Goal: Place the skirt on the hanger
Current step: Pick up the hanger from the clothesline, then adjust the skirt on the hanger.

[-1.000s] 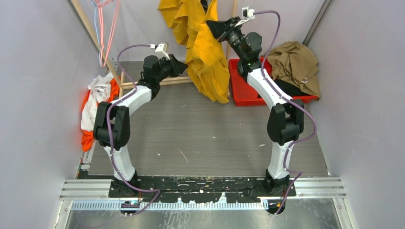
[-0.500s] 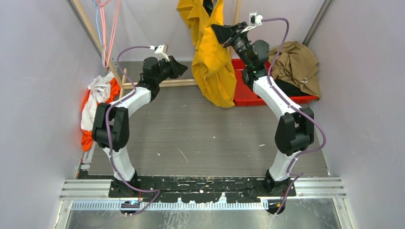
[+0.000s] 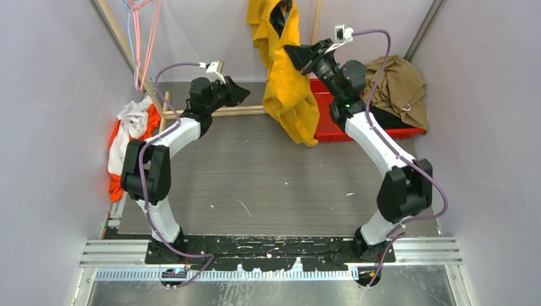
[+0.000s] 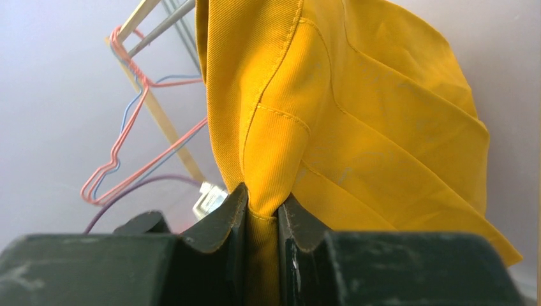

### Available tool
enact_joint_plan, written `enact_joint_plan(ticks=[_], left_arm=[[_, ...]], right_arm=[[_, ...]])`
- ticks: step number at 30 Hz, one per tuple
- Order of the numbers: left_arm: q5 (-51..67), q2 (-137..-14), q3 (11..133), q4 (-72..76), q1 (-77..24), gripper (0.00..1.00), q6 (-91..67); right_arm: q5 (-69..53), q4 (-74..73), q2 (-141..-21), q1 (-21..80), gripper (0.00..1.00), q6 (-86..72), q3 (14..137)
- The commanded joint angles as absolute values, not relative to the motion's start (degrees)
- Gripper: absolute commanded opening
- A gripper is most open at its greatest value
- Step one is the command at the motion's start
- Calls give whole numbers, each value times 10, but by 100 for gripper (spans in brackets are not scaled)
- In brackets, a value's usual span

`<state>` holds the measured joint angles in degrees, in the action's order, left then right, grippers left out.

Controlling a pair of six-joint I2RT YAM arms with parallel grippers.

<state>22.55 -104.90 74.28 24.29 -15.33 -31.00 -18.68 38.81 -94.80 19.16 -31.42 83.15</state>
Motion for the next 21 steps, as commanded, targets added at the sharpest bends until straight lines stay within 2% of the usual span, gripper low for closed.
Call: enact_joint_plan(ticks=[1, 6, 8, 10, 13, 16, 21], left_arm=[[235, -993, 749, 241, -149, 15, -300], [237, -940, 754, 170, -149, 16, -293], [234, -905, 747, 141, -149, 20, -291], [226, -863, 739, 93, -149, 25, -287], [227, -806, 713, 65, -149, 38, -283], [231, -752, 662, 80, -149, 48, -282], [229, -674, 586, 98, -143, 58, -271]], right_arm=[[-231, 383, -812, 196, 1, -289, 837], [-285, 187, -733, 196, 1, -276, 871], [-310, 79, -710, 195, 1, -268, 896], [-334, -21, -689, 195, 1, -247, 922], [-358, -146, -661, 194, 1, -236, 951], [-375, -203, -640, 191, 1, -261, 960], [-410, -296, -610, 178, 1, -291, 972]])
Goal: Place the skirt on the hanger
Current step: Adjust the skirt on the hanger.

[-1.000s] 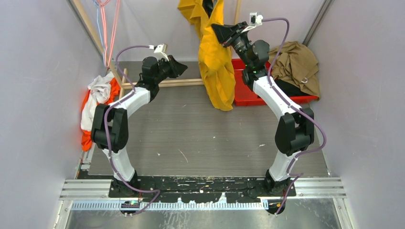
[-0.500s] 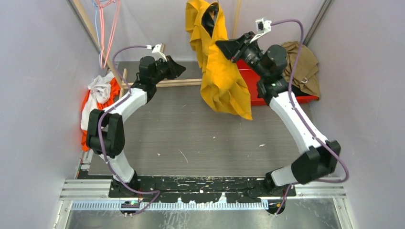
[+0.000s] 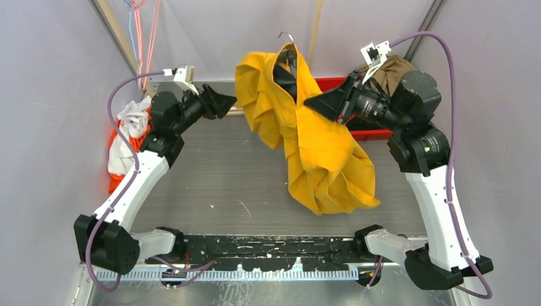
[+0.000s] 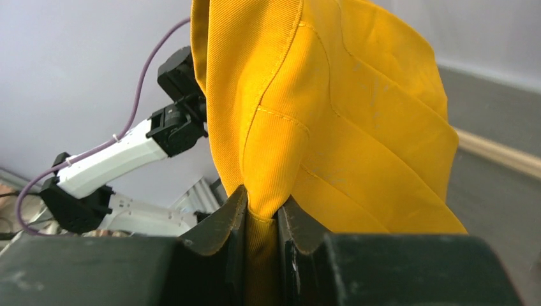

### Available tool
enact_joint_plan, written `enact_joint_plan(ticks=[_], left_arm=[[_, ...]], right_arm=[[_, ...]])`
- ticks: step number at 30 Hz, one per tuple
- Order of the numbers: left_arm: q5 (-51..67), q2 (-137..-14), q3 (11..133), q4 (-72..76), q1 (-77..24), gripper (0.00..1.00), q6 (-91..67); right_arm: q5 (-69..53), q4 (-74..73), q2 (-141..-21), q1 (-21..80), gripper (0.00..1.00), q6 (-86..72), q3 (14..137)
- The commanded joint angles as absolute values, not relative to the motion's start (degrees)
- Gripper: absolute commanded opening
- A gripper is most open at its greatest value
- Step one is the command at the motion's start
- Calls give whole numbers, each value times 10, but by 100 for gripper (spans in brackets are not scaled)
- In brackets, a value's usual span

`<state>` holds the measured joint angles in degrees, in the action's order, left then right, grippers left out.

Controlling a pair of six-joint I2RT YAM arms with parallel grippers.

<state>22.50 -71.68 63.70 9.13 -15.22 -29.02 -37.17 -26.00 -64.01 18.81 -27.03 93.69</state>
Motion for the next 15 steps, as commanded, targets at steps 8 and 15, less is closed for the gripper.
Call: enact_joint_plan(ticks=[8, 15], left_arm=[[400, -659, 507, 257, -123, 61, -316], [548, -722, 467, 495, -119, 61, -463]], right_arm=[[-497, -391, -593, 169, 1, -350, 1042], [-560, -341, -591, 168, 1, -421, 1027]])
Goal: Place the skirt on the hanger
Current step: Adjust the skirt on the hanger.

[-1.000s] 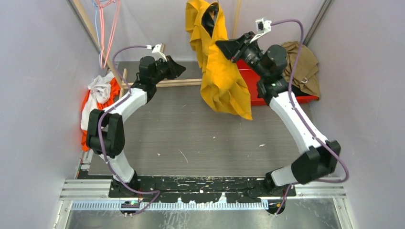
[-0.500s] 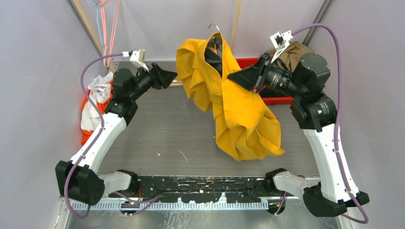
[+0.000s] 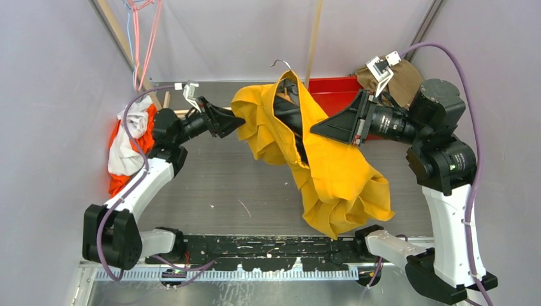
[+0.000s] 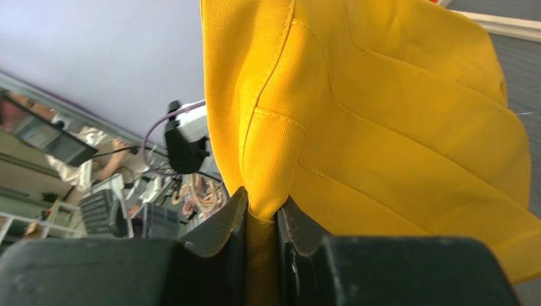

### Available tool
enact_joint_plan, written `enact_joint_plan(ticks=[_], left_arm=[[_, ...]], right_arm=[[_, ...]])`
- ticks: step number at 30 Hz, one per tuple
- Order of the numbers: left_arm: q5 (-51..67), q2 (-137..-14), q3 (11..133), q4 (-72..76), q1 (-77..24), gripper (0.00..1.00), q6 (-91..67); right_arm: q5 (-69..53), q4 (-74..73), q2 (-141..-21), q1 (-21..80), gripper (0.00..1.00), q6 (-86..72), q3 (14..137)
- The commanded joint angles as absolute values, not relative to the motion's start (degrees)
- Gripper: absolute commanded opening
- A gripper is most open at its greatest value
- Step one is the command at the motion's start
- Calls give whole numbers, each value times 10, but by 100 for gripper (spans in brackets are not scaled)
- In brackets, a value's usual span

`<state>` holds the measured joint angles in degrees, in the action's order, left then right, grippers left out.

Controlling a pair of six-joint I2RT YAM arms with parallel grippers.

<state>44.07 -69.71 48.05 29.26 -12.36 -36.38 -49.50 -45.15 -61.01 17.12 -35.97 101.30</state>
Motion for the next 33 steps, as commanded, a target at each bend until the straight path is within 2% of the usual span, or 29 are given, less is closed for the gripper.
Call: enact_joint_plan(ticks=[1, 7, 9, 11, 14, 15, 23, 33], left_arm=[[549, -723, 463, 515, -119, 61, -472], [551, -742, 468, 496, -117, 60, -446], [552, -746, 469, 525, -117, 56, -467], [552, -753, 475, 545, -117, 43, -481], [540, -757, 483, 532, -109, 3, -490], [532, -754, 482, 526, -102, 0, -491], [450, -707, 500, 329, -56, 0, -427], [384, -700, 565, 180, 5, 0, -428]], right_arm=[[-564, -326, -589, 169, 1, -431, 1016], [-577, -301, -583, 166, 1, -454, 989], [-579, -303, -582, 163, 1, -452, 987], [-577, -307, -582, 162, 1, -448, 987], [-573, -317, -582, 159, 1, -440, 984], [-572, -325, -582, 158, 1, -433, 985], [-539, -396, -569, 152, 1, -377, 982], [-489, -487, -562, 152, 1, -308, 984]])
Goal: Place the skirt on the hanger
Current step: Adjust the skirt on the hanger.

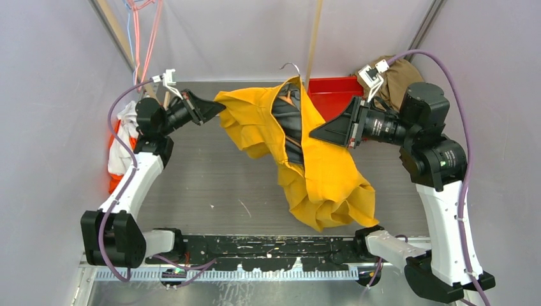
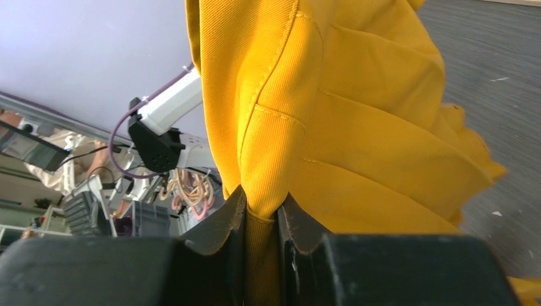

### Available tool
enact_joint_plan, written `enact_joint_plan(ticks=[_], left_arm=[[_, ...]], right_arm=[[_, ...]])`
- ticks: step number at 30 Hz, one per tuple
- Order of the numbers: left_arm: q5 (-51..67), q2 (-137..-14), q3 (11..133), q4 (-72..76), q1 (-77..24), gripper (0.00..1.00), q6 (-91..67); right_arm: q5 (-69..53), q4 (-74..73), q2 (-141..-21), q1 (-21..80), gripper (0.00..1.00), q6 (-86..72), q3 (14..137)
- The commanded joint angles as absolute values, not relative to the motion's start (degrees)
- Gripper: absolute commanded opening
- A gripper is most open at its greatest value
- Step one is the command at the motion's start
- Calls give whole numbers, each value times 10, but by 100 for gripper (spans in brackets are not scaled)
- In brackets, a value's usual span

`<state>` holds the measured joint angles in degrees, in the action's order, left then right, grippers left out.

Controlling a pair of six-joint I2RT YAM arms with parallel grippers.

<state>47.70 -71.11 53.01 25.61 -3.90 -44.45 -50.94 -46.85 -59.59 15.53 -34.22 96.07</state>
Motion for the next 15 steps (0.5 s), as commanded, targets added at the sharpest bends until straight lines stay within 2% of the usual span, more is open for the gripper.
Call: enact_joint_plan(ticks=[1, 7, 15], left_arm=[[387, -697, 569, 179, 10, 0, -438], [366, -661, 594, 105, 16, 0, -430], [287, -676, 699, -61, 19, 0, -374]], right_arm=[[-464, -519, -563, 152, 1, -290, 995], [-364, -588, -573, 152, 1, -229, 1023], [-393, -588, -564, 153, 1, -221, 1006]])
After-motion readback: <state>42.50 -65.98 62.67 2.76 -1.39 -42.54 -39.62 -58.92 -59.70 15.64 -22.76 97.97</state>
